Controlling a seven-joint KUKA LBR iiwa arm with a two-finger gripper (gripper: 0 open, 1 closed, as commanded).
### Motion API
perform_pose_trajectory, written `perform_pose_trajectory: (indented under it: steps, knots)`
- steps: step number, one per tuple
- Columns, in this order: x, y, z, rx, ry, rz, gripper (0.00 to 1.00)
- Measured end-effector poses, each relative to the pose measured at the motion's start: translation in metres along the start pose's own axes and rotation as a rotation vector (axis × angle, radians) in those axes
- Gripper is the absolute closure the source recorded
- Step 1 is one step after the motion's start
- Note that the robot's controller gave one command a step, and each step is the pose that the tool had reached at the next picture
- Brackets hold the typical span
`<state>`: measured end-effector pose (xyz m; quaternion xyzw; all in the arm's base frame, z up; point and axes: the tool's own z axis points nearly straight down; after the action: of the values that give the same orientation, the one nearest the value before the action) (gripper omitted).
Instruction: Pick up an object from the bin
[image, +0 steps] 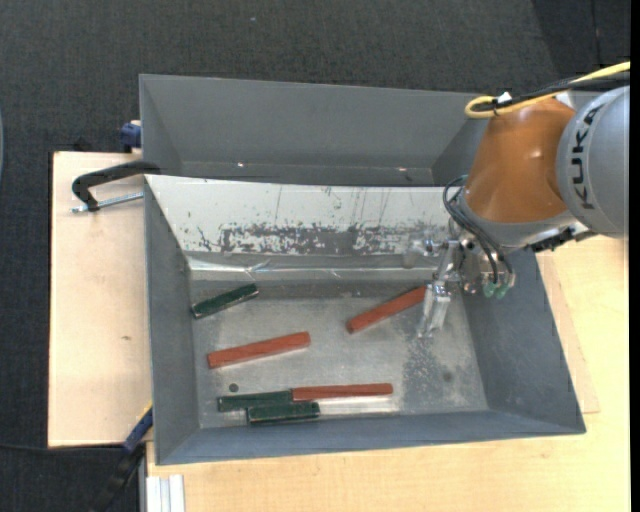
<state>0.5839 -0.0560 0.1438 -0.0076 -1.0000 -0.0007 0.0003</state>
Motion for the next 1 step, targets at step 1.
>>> perform_pose_trajectory:
  steps: [1]
  knots:
    - [-0.0058, 0.0173, 0.0433, 0.001, -0.005, -0.025, 0.00]
